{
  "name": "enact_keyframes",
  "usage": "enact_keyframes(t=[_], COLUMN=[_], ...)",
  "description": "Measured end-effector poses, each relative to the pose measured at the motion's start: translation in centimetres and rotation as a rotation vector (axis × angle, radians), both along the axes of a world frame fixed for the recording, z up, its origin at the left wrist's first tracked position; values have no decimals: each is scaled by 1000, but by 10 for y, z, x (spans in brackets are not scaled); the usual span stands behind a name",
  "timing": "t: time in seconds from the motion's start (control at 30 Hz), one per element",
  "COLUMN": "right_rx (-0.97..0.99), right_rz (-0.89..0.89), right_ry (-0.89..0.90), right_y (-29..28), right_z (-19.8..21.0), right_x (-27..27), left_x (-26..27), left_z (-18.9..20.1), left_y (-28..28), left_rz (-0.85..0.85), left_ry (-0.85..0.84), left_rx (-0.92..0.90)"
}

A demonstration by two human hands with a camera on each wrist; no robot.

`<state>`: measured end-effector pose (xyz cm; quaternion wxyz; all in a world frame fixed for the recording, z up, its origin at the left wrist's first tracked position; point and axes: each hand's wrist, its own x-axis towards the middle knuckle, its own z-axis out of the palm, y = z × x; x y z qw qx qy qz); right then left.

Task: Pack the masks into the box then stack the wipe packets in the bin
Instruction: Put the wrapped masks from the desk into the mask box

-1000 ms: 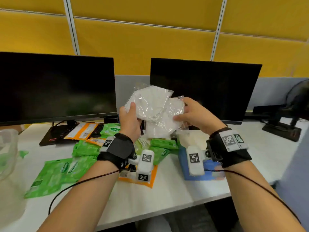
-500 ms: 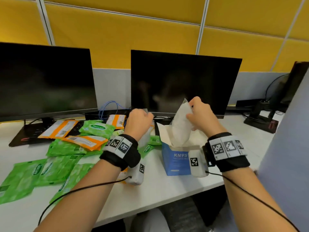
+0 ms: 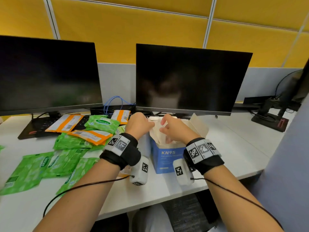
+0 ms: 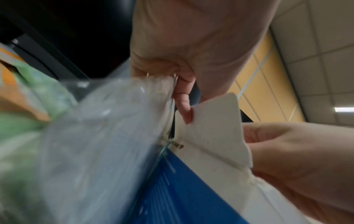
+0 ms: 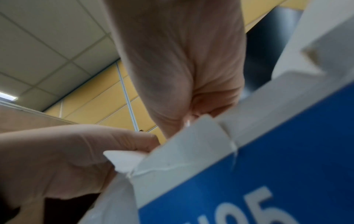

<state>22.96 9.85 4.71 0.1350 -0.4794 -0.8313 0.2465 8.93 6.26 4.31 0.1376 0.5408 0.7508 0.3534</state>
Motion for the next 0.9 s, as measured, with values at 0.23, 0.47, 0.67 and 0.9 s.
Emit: enact_keyframes(t=[0.23,0.47,0.67,0.9], right_rx=[2,41,-69,-113], right_rz=[133,205,-44,-96], right_ry=[-71,-188,795,987], right_y=[-9,-8,-3,4], right_z=[11,3,37,26], right_x=[-22,-16,5,27], left_x=[-35,-33,-19,2], left_z=[-1,36,46,21], left_y=[-13,-28,-24,-19], left_rz=[10,190,10,-209], left_ry=[11,-110,-363,-737], left_rx=[-71,612,797,421])
